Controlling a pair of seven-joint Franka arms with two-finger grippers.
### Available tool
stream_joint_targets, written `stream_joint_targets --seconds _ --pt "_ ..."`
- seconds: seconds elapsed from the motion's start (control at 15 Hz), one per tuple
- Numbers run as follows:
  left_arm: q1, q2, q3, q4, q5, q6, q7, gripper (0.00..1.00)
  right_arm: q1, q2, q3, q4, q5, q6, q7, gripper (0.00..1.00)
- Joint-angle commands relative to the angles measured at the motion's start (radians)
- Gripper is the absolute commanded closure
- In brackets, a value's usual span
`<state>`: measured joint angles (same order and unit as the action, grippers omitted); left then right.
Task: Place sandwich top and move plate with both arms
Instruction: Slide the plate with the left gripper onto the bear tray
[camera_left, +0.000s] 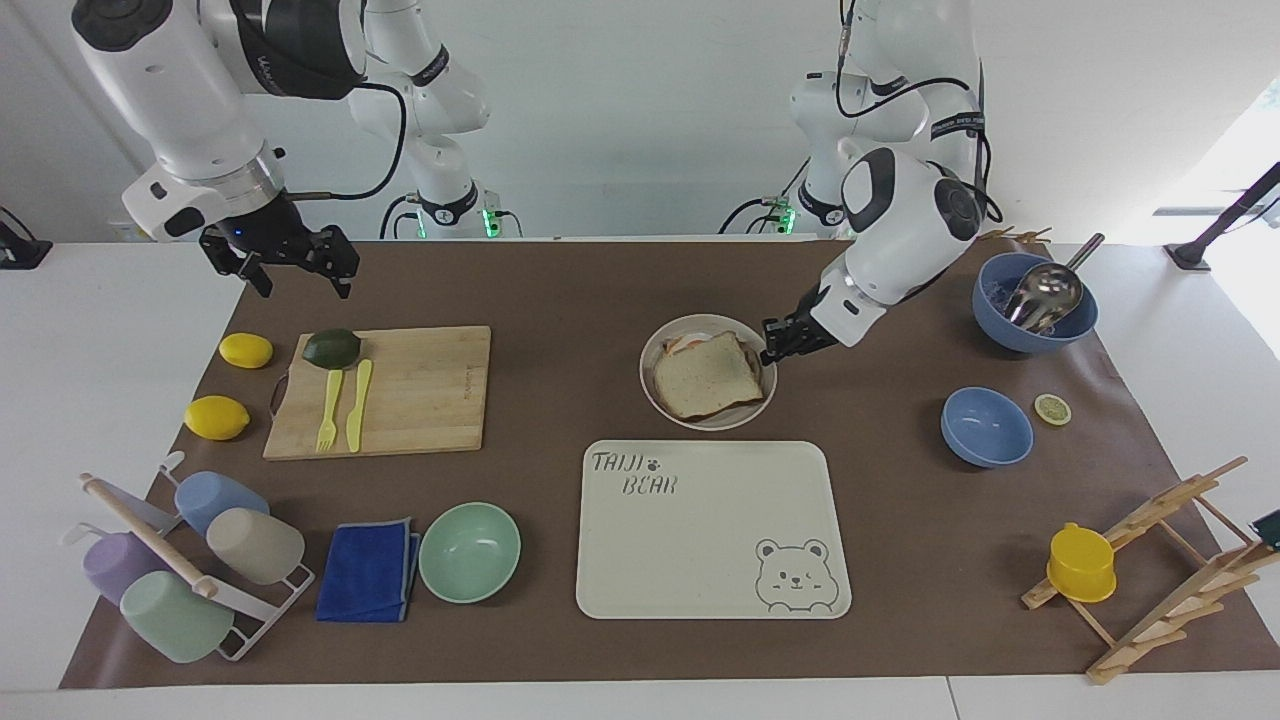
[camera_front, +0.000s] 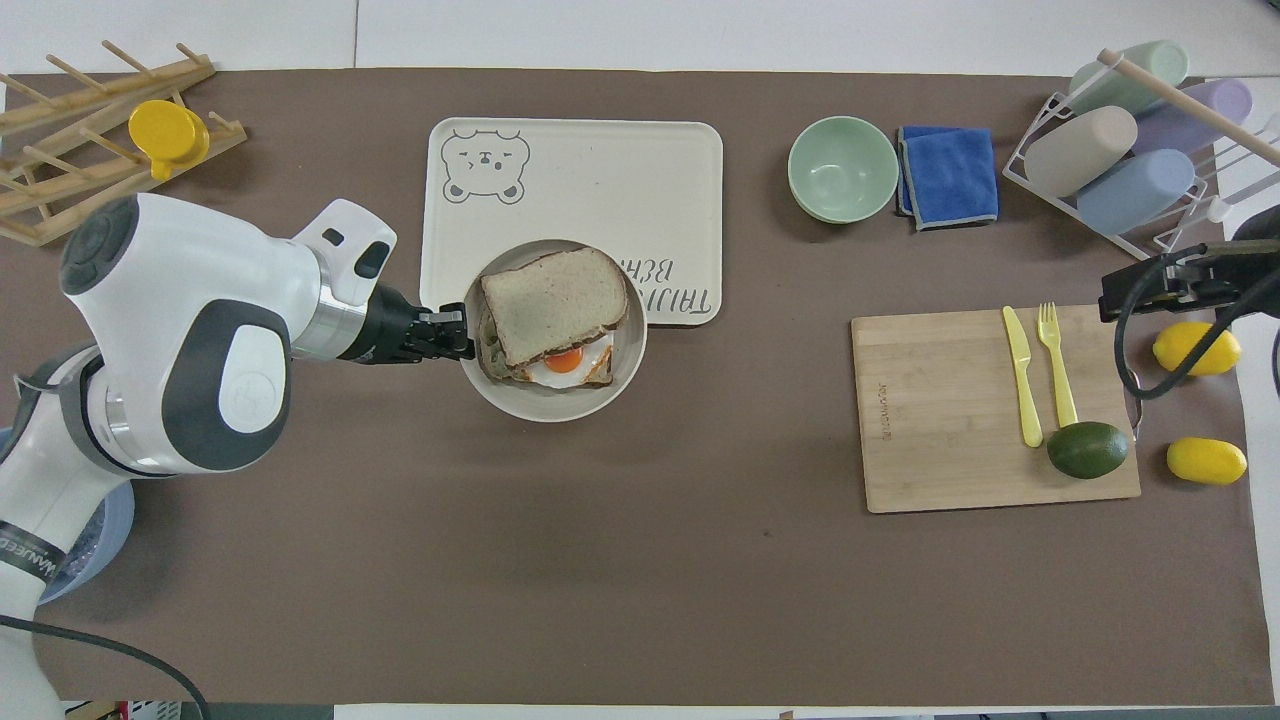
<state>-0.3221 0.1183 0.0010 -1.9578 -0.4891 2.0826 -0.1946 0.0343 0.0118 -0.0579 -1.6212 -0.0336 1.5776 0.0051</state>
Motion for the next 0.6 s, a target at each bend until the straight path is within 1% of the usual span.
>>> stream_joint_targets --seconds 0.0,0.13,0.2,0.27,0.4,0.53 --pt "-0.002 0.212 -0.007 0.204 0.007 0.01 0.006 1.0 -0.001 -0.016 -0.002 -0.016 0.029 0.004 -0.024 0.0" --pt "0.006 0.361 -0.006 0.385 0.012 -0.016 0.006 1.0 -0.005 -0.019 -0.002 -0.019 0.029 -0.007 -0.027 0.0" --pt "0.029 0.427 -0.006 0.461 0.011 -0.027 0.003 1.0 -0.008 -0.019 -0.002 -0.019 0.029 -0.007 -0.027 0.0" --pt "0.035 0.466 -0.006 0.502 0.012 -0.015 0.004 1.0 -0.008 -0.019 -0.002 -0.019 0.029 -0.007 -0.027 0.0" --pt "0.035 0.48 -0.006 0.499 0.014 0.046 0.006 1.0 -0.01 -0.019 -0.002 -0.019 0.029 -0.007 -0.027 0.0" --pt "0.025 0.478 -0.006 0.462 0.014 0.094 0.006 1.0 -0.008 -0.019 -0.002 -0.019 0.029 -0.007 -0.027 0.0"
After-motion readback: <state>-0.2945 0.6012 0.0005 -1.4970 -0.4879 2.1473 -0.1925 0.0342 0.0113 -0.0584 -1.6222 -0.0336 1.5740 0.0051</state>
